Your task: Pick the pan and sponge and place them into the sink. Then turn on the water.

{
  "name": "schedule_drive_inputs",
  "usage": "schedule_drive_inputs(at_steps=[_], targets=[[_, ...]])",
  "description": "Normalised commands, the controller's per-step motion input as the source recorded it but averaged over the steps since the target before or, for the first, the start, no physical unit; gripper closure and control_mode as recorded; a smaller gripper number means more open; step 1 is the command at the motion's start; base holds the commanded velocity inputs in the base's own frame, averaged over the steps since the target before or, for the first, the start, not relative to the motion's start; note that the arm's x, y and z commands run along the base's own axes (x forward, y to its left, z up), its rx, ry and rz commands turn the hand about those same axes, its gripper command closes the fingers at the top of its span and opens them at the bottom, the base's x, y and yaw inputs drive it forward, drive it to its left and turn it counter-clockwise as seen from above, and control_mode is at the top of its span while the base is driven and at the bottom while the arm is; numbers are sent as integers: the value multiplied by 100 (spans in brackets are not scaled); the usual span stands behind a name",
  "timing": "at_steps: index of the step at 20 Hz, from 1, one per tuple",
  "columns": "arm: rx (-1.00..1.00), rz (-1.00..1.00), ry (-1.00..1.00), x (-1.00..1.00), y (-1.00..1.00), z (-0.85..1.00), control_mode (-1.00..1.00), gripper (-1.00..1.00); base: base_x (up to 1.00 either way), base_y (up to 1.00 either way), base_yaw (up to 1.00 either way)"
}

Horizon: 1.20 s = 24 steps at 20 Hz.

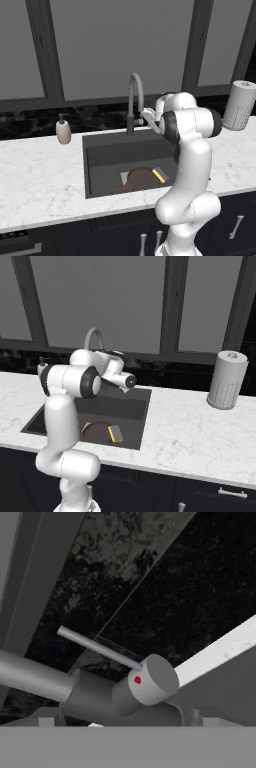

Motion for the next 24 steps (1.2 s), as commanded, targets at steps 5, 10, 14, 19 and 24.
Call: schedule_drive_inputs(at_steps=[5,10,14,19,24], targets=[[0,0,0,34,0,-6,-100,-100,0,0,0],[0,0,0,22,2,-14,-100,-100,0,0,0],[0,0,0,22,3,-6,-100,-100,0,0,0],[0,0,0,23,0,-3,-100,-100,0,0,0],[0,0,0,19,0,-9,-100,-100,0,0,0]])
